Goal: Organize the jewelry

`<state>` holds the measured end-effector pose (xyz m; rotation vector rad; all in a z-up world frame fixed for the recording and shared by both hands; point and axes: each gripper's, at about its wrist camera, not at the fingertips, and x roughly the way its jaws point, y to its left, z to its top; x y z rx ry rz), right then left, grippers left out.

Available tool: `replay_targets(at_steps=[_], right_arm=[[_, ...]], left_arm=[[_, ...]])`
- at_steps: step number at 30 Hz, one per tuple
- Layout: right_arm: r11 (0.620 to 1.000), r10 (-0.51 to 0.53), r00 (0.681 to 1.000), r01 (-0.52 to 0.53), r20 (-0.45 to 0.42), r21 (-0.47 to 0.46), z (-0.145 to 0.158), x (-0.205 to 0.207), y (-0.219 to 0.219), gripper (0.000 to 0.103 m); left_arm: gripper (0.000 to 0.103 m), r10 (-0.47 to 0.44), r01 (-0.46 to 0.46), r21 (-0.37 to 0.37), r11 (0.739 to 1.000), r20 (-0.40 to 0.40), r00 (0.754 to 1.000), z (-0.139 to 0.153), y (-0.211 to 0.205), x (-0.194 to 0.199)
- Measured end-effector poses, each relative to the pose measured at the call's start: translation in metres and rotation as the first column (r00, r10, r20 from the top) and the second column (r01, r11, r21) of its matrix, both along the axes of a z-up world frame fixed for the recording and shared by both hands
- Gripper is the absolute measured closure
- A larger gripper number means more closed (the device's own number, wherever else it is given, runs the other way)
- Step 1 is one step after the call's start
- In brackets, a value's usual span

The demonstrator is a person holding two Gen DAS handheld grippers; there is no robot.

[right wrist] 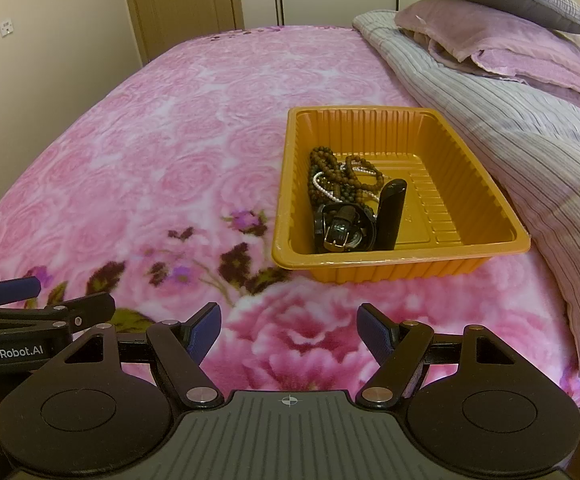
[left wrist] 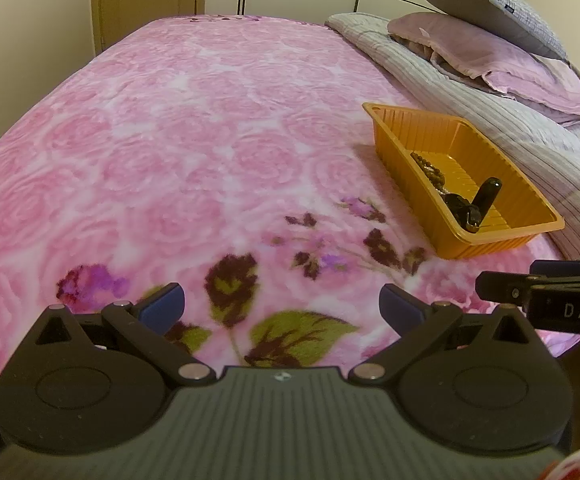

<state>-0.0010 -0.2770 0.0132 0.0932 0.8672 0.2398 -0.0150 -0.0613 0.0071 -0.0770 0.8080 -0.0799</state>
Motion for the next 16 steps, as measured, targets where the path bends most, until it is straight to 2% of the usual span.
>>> replay_targets(at_steps=[16], right_arm=[[1.0, 0.003, 1.0, -0.003, 0.006, 0.007, 0.0012, -0.0014, -0.0001, 0.029]], left_arm=[[0.0, 0.0, 0.001, -0.02, 1.0, 0.025, 1.0, 0.0029, 0.0021, 0.0009]])
